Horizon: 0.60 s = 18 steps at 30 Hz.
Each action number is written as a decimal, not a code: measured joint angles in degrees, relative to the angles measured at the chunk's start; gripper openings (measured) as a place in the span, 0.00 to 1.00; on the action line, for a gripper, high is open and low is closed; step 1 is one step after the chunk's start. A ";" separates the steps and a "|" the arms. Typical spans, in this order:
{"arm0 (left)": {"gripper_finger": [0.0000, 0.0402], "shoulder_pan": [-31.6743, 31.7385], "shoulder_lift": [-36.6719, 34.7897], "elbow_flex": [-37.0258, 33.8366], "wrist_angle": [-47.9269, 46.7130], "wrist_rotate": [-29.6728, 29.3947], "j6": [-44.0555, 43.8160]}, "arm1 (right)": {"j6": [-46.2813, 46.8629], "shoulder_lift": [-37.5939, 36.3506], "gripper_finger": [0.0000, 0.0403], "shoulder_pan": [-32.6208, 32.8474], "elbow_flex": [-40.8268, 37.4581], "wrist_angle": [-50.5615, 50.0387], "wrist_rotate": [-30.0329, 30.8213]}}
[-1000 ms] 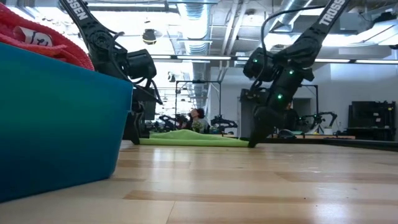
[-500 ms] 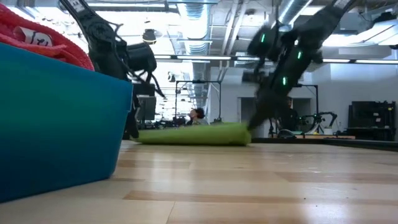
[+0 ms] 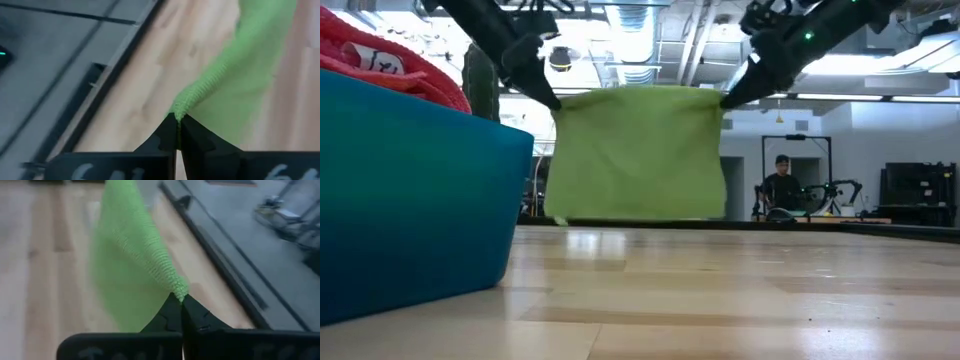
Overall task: Fold microfiber towels
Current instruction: Fold the green microfiber
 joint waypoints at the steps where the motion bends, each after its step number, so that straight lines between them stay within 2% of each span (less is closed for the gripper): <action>1: 0.00 0.07 -0.30 0.00 0.36 -1.20 0.49 | -0.06 -0.21 0.01 -0.37 -0.07 -0.14 1.08; 7: 0.00 4.03 3.32 -0.04 2.15 -2.24 4.13 | -0.42 2.82 0.01 -5.19 0.00 2.84 3.25; 11: 0.00 7.51 7.90 -0.08 6.04 -3.07 8.20 | -0.98 6.58 0.01 -9.01 -0.01 8.03 8.31; 13: 0.00 8.63 9.90 -0.08 8.70 -5.44 10.05 | -2.20 7.85 0.01 -10.19 0.00 10.26 10.96; 16: 0.00 9.44 10.79 -0.06 12.01 -7.86 10.95 | -4.76 8.53 0.01 -10.31 0.00 11.36 16.74; 18: 0.00 9.41 10.69 -0.02 12.53 -7.84 9.98 | -5.55 8.53 0.01 -9.75 0.00 11.08 18.23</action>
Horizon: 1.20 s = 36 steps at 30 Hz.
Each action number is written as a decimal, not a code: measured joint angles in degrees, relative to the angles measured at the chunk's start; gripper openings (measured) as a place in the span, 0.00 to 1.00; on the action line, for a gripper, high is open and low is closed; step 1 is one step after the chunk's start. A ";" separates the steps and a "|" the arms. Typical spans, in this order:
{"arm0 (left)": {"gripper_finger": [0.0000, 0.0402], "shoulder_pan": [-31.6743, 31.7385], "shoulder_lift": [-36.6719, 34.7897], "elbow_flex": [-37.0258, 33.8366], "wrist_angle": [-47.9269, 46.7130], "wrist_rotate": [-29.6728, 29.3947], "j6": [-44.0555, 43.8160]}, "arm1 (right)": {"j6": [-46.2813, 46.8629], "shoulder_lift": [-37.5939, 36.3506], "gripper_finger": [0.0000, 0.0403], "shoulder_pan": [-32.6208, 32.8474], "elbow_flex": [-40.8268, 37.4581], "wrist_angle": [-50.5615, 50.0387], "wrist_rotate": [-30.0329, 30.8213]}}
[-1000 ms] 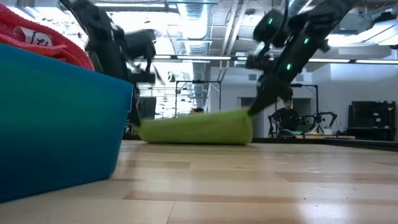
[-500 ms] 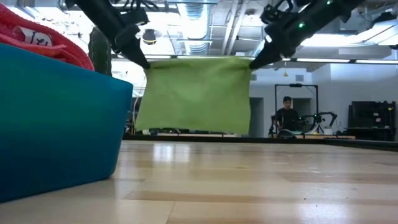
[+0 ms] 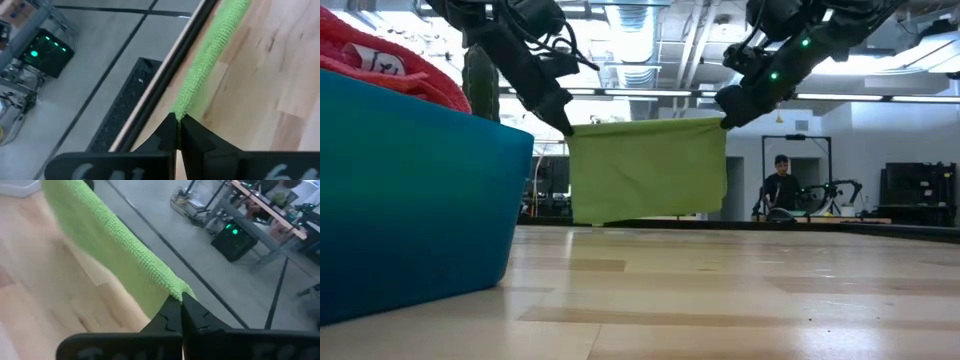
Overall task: Fold microfiber towels
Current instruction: Fold the green microfiber
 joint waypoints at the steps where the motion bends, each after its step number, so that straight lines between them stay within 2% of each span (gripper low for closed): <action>1: 0.00 -0.26 -0.17 -0.02 -0.47 0.10 -0.50 | 0.13 0.00 0.01 0.39 0.00 -0.37 0.02; 6: 0.00 -3.53 -0.27 -3.96 -1.77 1.74 -3.16 | 5.02 0.77 0.01 5.42 0.00 -5.90 0.15; 12: 0.00 -11.61 -0.29 -10.58 -3.23 4.18 -11.53 | 17.52 3.80 0.01 15.27 0.00 -16.09 -3.82; 16: 0.00 -17.64 -0.21 -11.69 -5.20 5.71 -15.92 | 23.47 6.25 0.02 21.71 0.00 -18.83 -4.06; 18: 0.00 -19.47 -0.21 -11.69 -4.99 4.53 -16.03 | 25.18 7.57 0.02 22.64 0.00 -18.87 -4.05; 22: 0.00 -19.48 -0.21 -11.69 -2.51 -0.64 -13.81 | 27.93 10.92 0.02 20.29 0.00 -18.83 -4.03; 25: 0.00 -16.80 -0.21 -11.67 -0.31 -1.30 -11.66 | 29.00 12.90 0.02 17.21 0.02 -18.26 -4.36; 32: 0.00 -8.97 -0.18 -11.63 1.49 4.97 -9.29 | 28.98 12.90 0.02 11.01 0.11 -17.58 -6.56; 36: 0.00 -5.80 1.06 -11.56 3.63 7.73 -8.27 | 27.77 12.61 0.02 7.18 0.10 -17.00 -10.79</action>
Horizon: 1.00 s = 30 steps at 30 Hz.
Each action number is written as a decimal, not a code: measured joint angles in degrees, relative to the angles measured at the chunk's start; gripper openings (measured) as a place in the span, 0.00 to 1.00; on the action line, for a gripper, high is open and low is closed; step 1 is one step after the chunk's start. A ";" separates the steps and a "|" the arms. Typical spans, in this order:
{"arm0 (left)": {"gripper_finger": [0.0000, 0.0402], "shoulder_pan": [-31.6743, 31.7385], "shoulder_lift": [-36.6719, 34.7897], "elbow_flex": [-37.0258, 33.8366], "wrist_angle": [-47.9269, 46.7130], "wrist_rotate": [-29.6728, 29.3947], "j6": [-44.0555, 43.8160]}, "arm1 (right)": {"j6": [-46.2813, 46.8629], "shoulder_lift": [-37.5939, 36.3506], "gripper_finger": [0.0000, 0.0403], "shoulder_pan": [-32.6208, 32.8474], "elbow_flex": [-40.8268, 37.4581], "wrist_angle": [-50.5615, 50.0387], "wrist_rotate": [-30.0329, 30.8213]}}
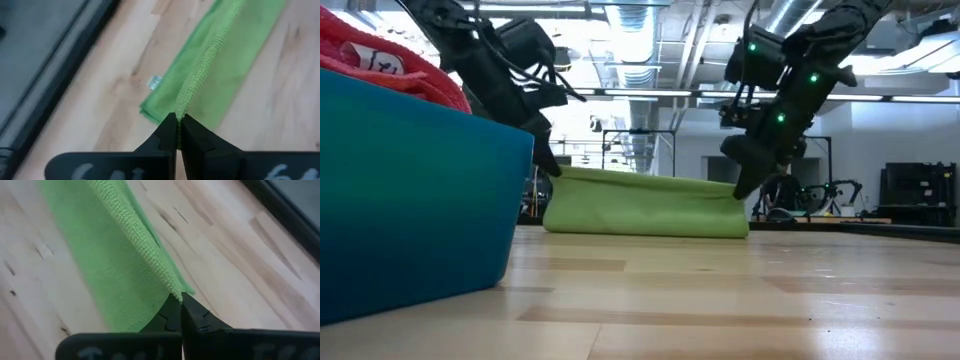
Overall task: Fold microfiber towels
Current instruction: Fold the green microfiber
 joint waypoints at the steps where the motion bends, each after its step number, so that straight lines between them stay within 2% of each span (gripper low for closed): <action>1: 0.00 0.62 0.73 0.00 0.24 0.99 0.06 | -0.13 0.00 0.02 -0.77 -0.02 0.08 -0.98; 4: 0.00 1.76 4.58 -0.02 2.26 1.87 1.18 | -0.28 0.79 0.02 -2.58 -0.02 0.58 -2.39; 8: 0.00 2.09 9.23 0.16 5.60 0.16 1.56 | -0.34 1.48 0.02 -4.07 -0.06 0.41 -4.61; 13: 0.00 2.10 11.11 0.64 7.38 -0.52 2.08 | -0.29 1.79 0.07 -5.62 -0.10 0.12 -6.43; 16: 0.04 2.10 11.08 0.63 8.06 0.30 3.83 | -0.25 1.65 0.10 -6.25 -0.19 -0.26 -6.35; 19: 0.13 2.12 11.09 0.63 8.02 0.76 4.52 | -0.20 1.51 0.13 -7.04 -0.19 -0.37 -6.11; 25: 0.38 2.12 11.09 0.61 8.28 0.90 5.43 | 1.65 1.73 0.21 -8.96 -0.19 -0.13 -6.39; 30: 0.54 2.10 10.56 0.74 8.15 -3.85 5.16 | 1.67 1.73 0.32 -10.62 -0.19 -0.10 -6.43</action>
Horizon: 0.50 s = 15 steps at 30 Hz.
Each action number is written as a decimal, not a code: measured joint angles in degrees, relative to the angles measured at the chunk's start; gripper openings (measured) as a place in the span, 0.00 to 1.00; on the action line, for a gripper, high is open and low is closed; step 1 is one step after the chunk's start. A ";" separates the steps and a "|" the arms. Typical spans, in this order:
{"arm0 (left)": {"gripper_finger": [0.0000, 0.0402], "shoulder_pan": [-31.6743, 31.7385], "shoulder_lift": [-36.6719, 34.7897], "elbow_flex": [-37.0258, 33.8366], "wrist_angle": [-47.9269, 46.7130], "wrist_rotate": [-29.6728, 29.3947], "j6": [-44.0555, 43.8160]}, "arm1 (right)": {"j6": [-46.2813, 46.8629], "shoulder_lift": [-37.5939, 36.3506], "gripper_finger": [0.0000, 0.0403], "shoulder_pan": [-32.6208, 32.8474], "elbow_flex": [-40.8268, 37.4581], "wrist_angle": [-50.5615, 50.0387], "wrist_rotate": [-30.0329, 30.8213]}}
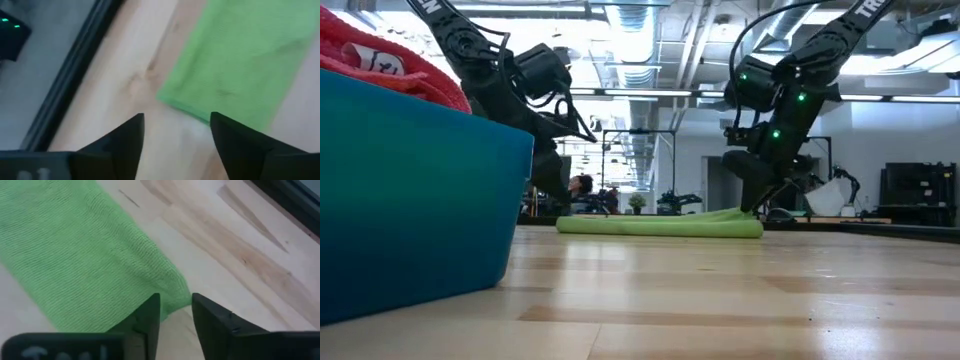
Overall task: Fold microfiber towels
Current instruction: Fold the green microfiber
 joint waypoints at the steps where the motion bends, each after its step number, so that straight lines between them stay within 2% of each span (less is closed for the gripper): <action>1: 0.56 0.02 -0.19 0.63 -0.61 -0.51 -0.04 | 0.00 0.00 0.34 -0.20 0.00 0.04 0.00; 4: 0.58 -0.18 -2.26 2.29 -1.57 2.81 -0.22 | -0.50 -1.27 0.39 -0.05 0.00 0.42 0.09; 9: 0.51 -0.26 -4.61 2.62 6.06 16.48 -3.02 | -4.62 -4.86 0.39 1.70 0.03 3.79 0.29; 15: 0.30 0.02 -0.17 2.39 10.63 16.00 -3.13 | -5.10 -4.09 0.31 2.46 -3.54 12.26 -0.30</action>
